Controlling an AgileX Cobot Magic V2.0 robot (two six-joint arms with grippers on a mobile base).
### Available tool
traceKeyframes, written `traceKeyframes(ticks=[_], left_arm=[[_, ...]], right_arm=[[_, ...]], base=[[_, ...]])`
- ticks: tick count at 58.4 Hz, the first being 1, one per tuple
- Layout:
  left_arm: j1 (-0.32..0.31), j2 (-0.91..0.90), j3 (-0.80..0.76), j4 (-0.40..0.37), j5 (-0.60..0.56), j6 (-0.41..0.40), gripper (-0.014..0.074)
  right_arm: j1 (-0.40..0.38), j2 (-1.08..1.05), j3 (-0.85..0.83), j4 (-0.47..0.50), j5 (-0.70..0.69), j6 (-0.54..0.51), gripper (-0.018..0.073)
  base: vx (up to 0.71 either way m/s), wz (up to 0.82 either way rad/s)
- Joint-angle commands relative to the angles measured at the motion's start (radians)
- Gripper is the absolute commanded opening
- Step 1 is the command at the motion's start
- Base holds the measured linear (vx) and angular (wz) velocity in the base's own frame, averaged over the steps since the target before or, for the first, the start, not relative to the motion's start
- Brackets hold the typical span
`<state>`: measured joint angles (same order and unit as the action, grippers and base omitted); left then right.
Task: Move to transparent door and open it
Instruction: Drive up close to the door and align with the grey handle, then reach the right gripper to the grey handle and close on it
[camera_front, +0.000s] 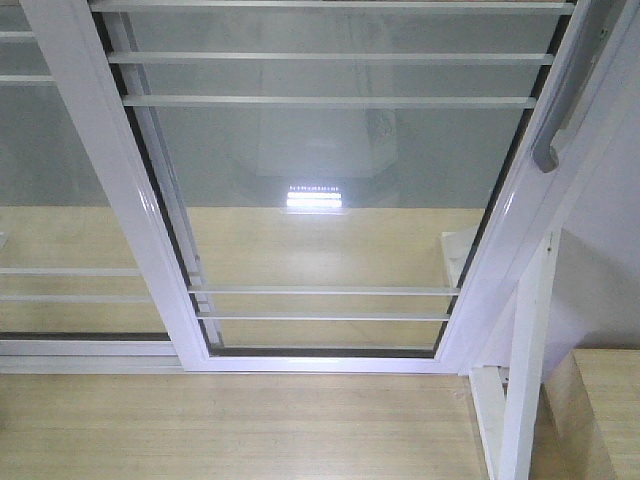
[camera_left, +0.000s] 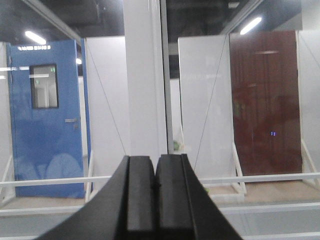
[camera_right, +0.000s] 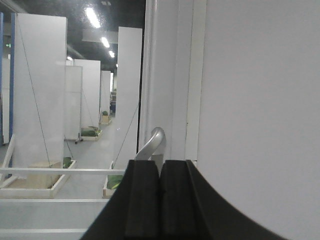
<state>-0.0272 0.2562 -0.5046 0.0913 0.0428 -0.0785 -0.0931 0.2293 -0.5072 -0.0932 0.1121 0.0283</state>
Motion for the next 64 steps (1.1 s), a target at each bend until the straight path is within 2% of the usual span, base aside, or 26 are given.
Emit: traceKeyframes(ticks=[1,10,15,28,39,51,56,64], left_arm=[[-0.003,0.144,-0.082,-0.005,-0.035,-0.01,-0.0006],[-0.003,0.326,-0.085,-0.005,-0.058,-0.01,-0.0006],[-0.003,0.402,-0.085,-0.006,-0.021,-0.01,-0.0004],[-0.003,0.502,-0.085,-0.006,-0.009,-0.011,0.0022],[-0.003,0.543,-0.085,-0.005,-0.011,-0.01,0.0102],[-0.003,0.598,-0.085,-0.005,-0.022,-0.01,0.0259],[-0.003,0.607,-0.085,-0.005,-0.043,-0.01,0.0325],[-0.003,0.616,-0.085,-0.006,-0.058,-0.01,0.0367]], right_arm=[[-0.006,0.138,-0.086,-0.015,-0.055,-0.01,-0.0008],[-0.006,0.357,-0.1,-0.014,-0.072,-0.006,-0.0008],[-0.006,0.454,-0.1,-0.014,-0.054,-0.006,-0.0006],[-0.006,0.59,-0.1,-0.013,-0.089,-0.006,0.0025],[-0.006,0.631,-0.1,-0.014,-0.142,-0.01,0.0167],[-0.006,0.675,-0.1,-0.002,-0.16,0.007,0.037],[-0.006,0.712,-0.1,0.034,-0.169,0.025,0.0407],[0.005,0.785,-0.109,0.038,-0.208,0.024,0.0407]], base=[[0.0,0.0],[0.0,0.0],[0.0,0.0],[0.0,0.0],[0.0,0.0],[0.0,0.0],[0.0,0.0],[0.0,0.0]])
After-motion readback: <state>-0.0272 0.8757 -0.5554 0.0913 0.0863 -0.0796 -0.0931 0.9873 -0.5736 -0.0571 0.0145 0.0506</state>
